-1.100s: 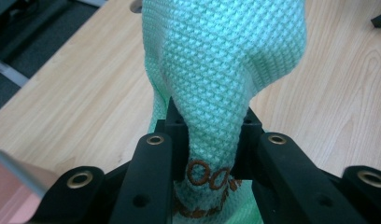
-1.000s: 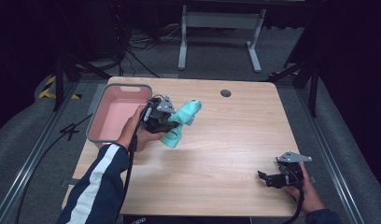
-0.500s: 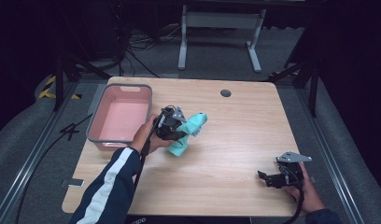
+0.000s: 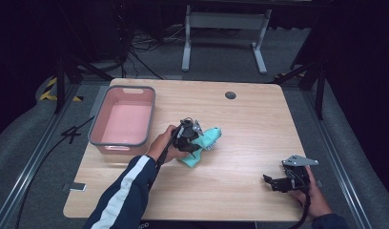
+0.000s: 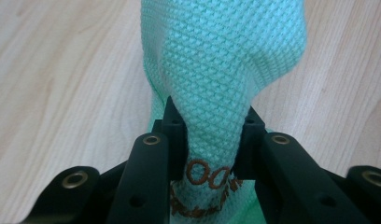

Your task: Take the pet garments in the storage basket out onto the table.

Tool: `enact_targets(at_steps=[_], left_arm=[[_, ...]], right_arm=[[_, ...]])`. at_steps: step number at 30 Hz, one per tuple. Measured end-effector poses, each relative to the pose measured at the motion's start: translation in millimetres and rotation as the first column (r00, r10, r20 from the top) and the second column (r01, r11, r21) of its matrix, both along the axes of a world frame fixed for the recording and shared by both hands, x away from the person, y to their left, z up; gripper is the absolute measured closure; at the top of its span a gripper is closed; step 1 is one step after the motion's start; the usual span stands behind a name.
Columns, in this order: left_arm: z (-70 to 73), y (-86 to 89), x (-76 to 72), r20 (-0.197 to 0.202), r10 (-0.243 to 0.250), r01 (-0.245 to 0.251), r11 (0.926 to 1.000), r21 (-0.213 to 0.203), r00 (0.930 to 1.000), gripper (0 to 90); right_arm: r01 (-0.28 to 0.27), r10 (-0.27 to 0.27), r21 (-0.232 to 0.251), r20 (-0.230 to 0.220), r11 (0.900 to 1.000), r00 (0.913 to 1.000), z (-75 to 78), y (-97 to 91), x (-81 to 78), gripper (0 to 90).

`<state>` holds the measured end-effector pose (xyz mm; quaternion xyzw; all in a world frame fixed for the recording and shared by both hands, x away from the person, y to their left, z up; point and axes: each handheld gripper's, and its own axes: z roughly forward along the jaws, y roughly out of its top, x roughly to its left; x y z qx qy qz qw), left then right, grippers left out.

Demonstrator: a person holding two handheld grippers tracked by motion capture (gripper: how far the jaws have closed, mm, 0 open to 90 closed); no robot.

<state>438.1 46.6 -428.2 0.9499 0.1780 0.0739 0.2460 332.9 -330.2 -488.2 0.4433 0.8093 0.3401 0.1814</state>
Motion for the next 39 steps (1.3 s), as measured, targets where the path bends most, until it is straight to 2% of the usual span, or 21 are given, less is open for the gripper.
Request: enact_targets(at_steps=[6, 8, 13, 15, 17, 18, 22, 28, 31, 37, 39], left_arm=[[-11.9, -7.6, -2.0, -0.015, -0.023, 0.023, 0.9997, 0.012, 0.9996, 68.6], [-13.4, -7.9, -2.8, -0.019, -0.016, 0.016, 0.9998, 0.010, 0.9997, 67.6], [-18.8, -10.4, -5.0, -0.031, -0.018, 0.018, 0.9998, -0.004, 0.9993, 59.8], [-18.1, -10.6, -5.8, -0.023, -0.016, 0.016, 0.9998, -0.009, 0.9996, 55.9], [-16.2, -9.7, -6.1, -0.023, -0.043, 0.042, 0.9988, -0.026, 0.9988, 52.7], [-15.5, -9.3, -7.2, -0.027, -0.035, 0.034, 0.9986, -0.042, 0.9990, 51.6], [-13.4, -8.9, -7.8, -0.010, -0.033, 0.033, 0.9989, -0.034, 0.9994, 50.1], [-11.8, -9.3, -8.9, -0.004, -0.021, 0.021, 0.9993, -0.031, 0.9998, 44.1], [-9.5, -9.2, -9.0, -0.003, -0.018, 0.018, 0.9990, -0.041, 0.9998, 37.4], [-3.4, -8.6, -10.5, -0.004, -0.012, 0.011, 0.9987, -0.050, 0.9999, 29.8], [-1.6, -8.2, -11.5, 0.013, -0.008, 0.008, 0.9990, -0.045, 0.9999, 25.4]], right_arm=[[0.000, 0.000, 0.000, 0.000, 1.0000, 1.0000, 0.0, 0.0, 0.0, 0.7], [0.000, 0.000, 0.000, 0.000, 1.0000, 1.0000, 0.0, 0.0, 0.0, 0.7], [0.000, 0.000, 0.000, 0.000, 1.0000, 1.0000, 0.0, 0.0, 0.0, 0.7], [0.000, 0.000, 0.000, 0.000, 1.0000, 1.0000, 0.0, 0.0, 0.0, 0.7], [0.000, 0.000, 0.000, 0.000, 1.0000, 1.0000, 0.0, 0.0, 0.0, 0.7], [0.000, 0.000, 0.000, 0.000, 1.0000, 1.0000, 0.0, 0.0, 0.0, 0.7], [0.000, 0.000, 0.000, 0.000, 1.0000, 1.0000, 0.0, 0.0, 0.0, 0.7], [0.000, 0.000, 0.000, 0.000, 1.0000, 1.0000, 0.0, 0.0, 0.0, 0.7], [0.000, 0.000, 0.000, 0.000, 1.0000, 1.0000, 0.0, 0.0, 0.0, 0.7], [0.000, 0.000, 0.000, 0.000, 1.0000, 1.0000, 0.0, 0.0, 0.0, 0.7], [0.000, 0.000, 0.000, 0.000, 1.0000, 1.0000, 0.0, 0.0, 0.0, 0.7]])
